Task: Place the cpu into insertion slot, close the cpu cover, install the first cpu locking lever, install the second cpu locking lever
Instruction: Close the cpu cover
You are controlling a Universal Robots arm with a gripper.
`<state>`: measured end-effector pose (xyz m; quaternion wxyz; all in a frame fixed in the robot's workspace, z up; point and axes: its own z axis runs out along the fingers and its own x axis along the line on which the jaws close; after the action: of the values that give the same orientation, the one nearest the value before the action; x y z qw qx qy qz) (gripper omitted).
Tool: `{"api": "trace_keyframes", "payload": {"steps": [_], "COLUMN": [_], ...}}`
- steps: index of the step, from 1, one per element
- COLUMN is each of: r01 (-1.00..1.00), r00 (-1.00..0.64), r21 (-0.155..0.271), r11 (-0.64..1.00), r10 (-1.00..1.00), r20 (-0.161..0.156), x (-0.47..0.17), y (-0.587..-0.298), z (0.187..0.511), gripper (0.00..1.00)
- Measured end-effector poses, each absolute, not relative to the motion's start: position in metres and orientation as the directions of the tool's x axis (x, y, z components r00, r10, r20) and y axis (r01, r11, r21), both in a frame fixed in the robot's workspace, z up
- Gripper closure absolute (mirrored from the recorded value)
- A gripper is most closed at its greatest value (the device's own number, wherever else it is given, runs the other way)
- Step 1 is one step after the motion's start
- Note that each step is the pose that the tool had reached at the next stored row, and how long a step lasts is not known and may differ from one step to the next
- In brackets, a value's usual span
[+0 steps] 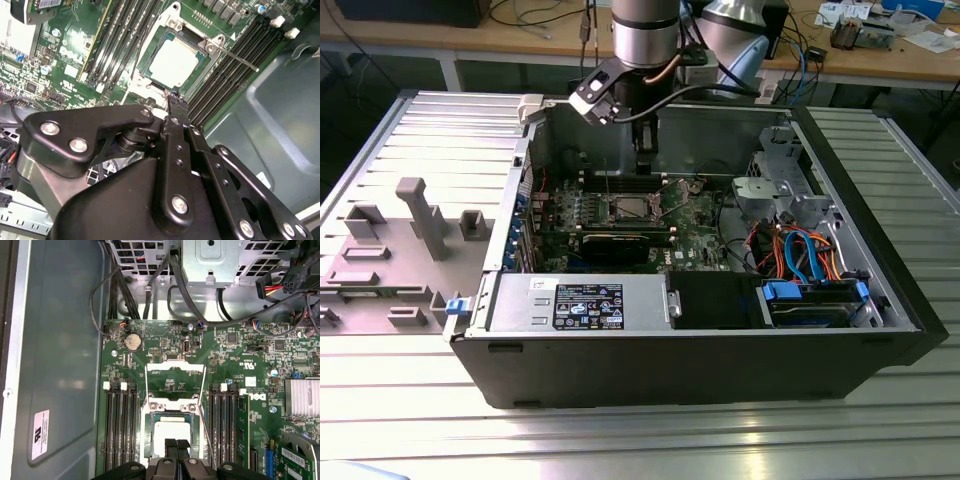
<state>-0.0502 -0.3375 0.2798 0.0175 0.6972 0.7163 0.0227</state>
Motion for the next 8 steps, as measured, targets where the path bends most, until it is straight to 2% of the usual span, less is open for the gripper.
{"api": "trace_keyframes", "payload": {"steps": [3, 8], "r01": [0.999, 0.999], "r00": [-0.027, -0.028], "r21": [0.023, 0.023], "r11": [0.027, 0.028], "r10": [1.000, 1.000], "r20": [0.007, 0.008], "x": [-0.046, -0.039], "y": [-0.338, -0.338], "z": [0.280, 0.280], "gripper": [0.89, 0.89]}}
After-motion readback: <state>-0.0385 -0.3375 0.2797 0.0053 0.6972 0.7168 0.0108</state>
